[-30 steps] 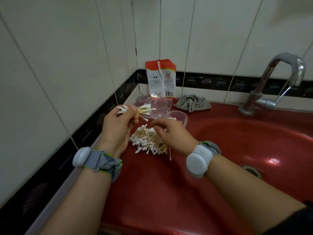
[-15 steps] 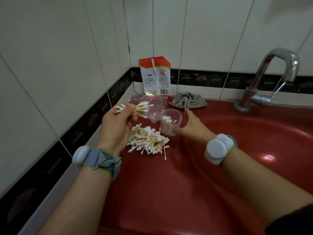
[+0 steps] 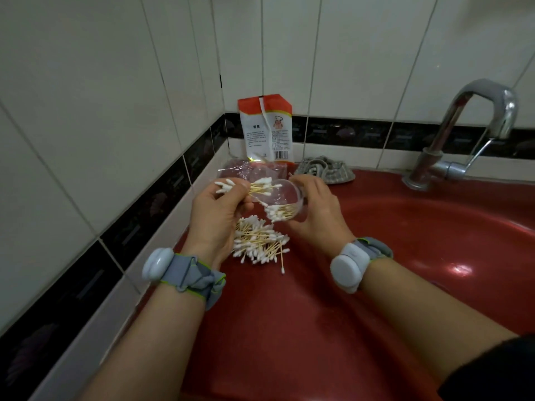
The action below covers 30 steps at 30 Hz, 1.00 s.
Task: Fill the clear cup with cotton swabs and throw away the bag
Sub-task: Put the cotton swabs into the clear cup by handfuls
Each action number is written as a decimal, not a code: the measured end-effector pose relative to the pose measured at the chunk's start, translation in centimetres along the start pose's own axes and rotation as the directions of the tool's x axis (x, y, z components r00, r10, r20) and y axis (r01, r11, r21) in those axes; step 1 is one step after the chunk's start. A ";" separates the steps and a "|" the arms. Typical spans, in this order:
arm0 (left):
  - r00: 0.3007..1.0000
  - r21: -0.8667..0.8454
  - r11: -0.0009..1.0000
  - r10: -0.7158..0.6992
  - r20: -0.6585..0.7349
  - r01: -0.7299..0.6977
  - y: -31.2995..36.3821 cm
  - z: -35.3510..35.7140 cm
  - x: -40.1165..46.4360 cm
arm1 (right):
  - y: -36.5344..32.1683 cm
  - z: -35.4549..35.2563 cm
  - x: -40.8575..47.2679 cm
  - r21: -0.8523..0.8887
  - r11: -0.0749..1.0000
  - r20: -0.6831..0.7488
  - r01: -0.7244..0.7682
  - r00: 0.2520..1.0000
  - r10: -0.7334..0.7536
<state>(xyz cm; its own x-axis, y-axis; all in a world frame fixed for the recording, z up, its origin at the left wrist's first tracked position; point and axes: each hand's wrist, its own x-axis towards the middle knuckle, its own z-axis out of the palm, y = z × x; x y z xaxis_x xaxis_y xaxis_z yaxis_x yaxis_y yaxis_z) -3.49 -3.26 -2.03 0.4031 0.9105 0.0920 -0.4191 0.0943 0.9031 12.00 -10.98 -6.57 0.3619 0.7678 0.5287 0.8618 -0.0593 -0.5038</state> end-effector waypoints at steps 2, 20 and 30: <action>0.999 0.051 0.998 0.032 0.000 -0.032 -0.4 0.6 -0.2 | -0.6 -0.1 0.0 -0.038 0.998 -0.008 0.045 0.999 -0.045; 0.891 0.636 0.652 0.432 0.137 -0.414 -2.5 0.8 0.0 | -2.3 -0.5 0.2 0.015 0.994 -0.055 0.108 0.993 -0.107; 0.945 0.474 0.843 0.320 -0.064 -0.254 -3.1 1.0 0.1 | -1.9 0.5 0.3 0.042 0.992 -0.064 0.120 0.991 -0.117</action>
<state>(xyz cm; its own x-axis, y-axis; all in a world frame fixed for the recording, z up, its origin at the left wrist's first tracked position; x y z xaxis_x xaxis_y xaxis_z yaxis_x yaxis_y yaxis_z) -1.32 -3.87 -4.44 0.1950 0.9164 0.3495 -0.0701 -0.3424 0.9369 10.27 -10.34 -5.78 0.2806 0.7271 0.6266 0.8833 0.0598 -0.4649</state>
